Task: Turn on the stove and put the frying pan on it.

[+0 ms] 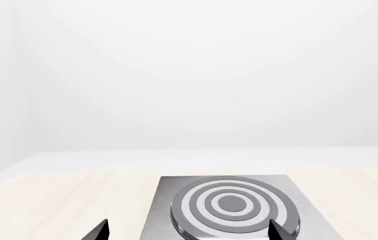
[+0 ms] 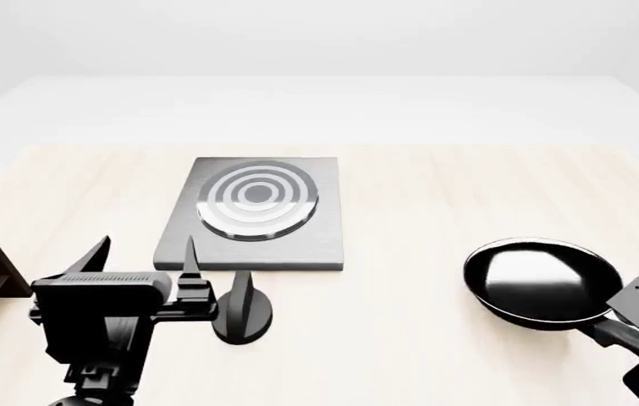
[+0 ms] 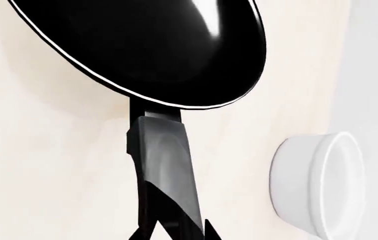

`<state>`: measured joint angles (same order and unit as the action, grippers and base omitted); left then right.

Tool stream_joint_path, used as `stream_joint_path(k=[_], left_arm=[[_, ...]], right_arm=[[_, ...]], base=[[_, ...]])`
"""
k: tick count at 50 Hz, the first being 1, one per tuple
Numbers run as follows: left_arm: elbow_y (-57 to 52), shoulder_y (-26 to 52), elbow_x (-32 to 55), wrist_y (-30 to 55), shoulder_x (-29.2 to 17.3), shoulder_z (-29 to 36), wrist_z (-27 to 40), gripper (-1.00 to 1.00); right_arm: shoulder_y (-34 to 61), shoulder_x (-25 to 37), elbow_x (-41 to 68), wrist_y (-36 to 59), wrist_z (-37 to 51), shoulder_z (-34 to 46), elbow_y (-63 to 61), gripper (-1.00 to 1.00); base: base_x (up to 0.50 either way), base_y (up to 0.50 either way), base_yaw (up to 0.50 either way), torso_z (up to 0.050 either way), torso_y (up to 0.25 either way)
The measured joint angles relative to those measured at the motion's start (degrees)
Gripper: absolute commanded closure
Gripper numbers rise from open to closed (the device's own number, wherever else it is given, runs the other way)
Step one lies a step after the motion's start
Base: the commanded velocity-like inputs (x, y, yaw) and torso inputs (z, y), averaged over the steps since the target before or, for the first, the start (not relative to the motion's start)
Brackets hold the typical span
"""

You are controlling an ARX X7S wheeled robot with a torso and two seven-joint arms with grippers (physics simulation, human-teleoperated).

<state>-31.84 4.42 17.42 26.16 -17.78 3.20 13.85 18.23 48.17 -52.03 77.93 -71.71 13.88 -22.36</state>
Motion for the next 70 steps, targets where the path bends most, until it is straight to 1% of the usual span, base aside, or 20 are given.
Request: stream_joint_path(k=[19,40,51,70], left_arm=[[-0.4,0.27,0.57,0.33,-0.44,0.14,0.39,-1.0],[-0.13,-0.12,0.91,-0.57,-0.68,0.31,0.59,-1.0],[0.16,-0.33,1.1,-1.05,-0.77,0.37,0.7,-1.0],[0.29,-0.58,1.76,-1.52,-0.93,0.36,0.91,-1.0]], right_arm=[[6.03,1.77,-2.21,1.51,-4.3,2.89,-1.98,1.0],[17.51,0.54,-4.73,1.48,-8.53,7.14,-2.61,1.0],[23.07,-3.56,-4.09,-0.36,-5.7,7.79,-0.54,1.0],[33.14,-15.89,-0.43,-5.44,6.84,5.34,8.38,1.0]], base=[[0.0,0.0,0.0,0.0,0.002],[0.0,0.0,0.0,0.0,0.001],[0.0,0.0,0.0,0.0,0.002],[0.0,0.0,0.0,0.001,0.002]])
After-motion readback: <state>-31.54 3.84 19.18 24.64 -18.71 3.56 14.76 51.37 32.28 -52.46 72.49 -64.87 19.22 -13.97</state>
